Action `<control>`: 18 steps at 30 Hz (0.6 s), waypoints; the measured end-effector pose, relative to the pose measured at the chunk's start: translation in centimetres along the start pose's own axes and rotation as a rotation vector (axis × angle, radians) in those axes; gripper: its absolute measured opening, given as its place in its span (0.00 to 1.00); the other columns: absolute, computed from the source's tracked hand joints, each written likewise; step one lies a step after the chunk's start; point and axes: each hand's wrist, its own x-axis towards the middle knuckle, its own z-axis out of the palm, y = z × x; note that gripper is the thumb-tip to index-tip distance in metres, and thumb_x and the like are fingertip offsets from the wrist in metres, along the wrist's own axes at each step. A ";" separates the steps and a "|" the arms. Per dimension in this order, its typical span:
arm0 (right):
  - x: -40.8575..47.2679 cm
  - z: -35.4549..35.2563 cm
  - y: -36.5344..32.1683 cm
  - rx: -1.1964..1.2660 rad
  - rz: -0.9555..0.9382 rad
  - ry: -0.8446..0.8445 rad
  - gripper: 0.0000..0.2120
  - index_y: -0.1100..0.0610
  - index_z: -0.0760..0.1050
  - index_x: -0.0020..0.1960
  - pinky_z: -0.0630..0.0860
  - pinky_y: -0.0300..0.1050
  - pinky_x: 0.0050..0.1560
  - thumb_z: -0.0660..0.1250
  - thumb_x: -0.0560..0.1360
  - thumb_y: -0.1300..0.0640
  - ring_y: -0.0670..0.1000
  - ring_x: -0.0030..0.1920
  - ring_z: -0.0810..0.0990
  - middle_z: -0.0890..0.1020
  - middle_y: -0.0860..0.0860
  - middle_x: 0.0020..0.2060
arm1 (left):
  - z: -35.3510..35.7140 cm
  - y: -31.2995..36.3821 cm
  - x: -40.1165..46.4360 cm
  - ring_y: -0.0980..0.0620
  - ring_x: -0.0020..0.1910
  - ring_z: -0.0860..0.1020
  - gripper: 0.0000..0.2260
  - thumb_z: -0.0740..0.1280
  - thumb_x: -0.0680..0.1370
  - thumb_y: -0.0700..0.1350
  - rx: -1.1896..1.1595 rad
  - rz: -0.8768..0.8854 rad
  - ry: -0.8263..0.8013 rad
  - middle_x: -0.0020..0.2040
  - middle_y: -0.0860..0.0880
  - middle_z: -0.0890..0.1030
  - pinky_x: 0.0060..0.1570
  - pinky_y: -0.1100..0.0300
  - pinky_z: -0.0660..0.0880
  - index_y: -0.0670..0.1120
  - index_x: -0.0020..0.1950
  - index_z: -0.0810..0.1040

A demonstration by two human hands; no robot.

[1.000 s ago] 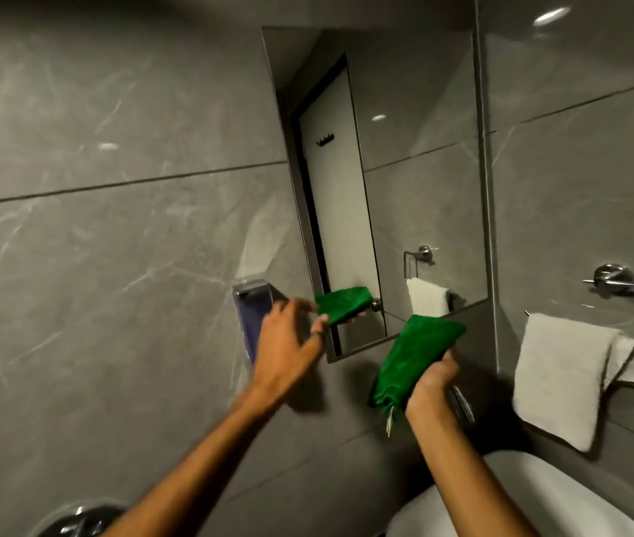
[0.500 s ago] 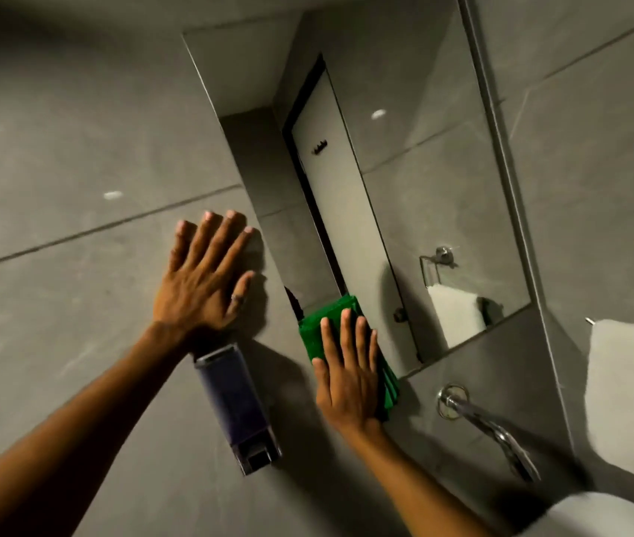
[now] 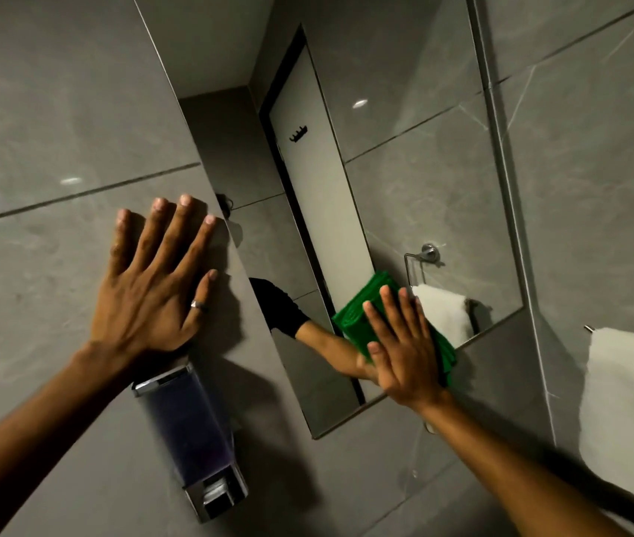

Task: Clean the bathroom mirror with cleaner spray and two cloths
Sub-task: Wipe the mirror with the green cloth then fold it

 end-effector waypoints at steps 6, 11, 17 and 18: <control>2.7 -2.0 7.5 0.022 0.133 0.043 0.29 0.53 0.55 0.80 0.51 0.62 0.79 0.46 0.81 0.46 0.60 0.81 0.52 0.55 0.55 0.81 | 0.1 -0.2 -0.1 0.42 0.84 0.46 0.32 0.46 0.82 0.60 0.010 -0.006 0.010 0.85 0.43 0.50 0.82 0.37 0.42 0.50 0.84 0.51; 5.2 -4.3 13.6 0.039 0.357 0.141 0.28 0.56 0.55 0.80 0.52 0.62 0.79 0.44 0.83 0.47 0.56 0.82 0.50 0.56 0.57 0.80 | 0.9 -0.3 -0.1 0.42 0.85 0.46 0.32 0.47 0.82 0.60 0.022 0.006 0.038 0.86 0.45 0.49 0.81 0.37 0.43 0.50 0.84 0.51; 7.2 -4.6 14.0 0.104 0.649 0.198 0.30 0.52 0.51 0.81 0.47 0.59 0.80 0.41 0.81 0.44 0.55 0.82 0.47 0.51 0.54 0.81 | 1.2 -0.3 0.0 0.41 0.84 0.48 0.32 0.48 0.82 0.60 0.052 0.011 0.070 0.86 0.45 0.50 0.82 0.39 0.42 0.49 0.84 0.52; 7.7 -4.5 13.2 0.118 0.673 0.210 0.30 0.51 0.50 0.81 0.46 0.59 0.80 0.40 0.81 0.43 0.55 0.82 0.46 0.50 0.53 0.82 | 1.1 -0.3 0.1 0.41 0.84 0.48 0.32 0.48 0.82 0.60 0.051 0.009 0.072 0.86 0.45 0.50 0.82 0.39 0.42 0.49 0.84 0.52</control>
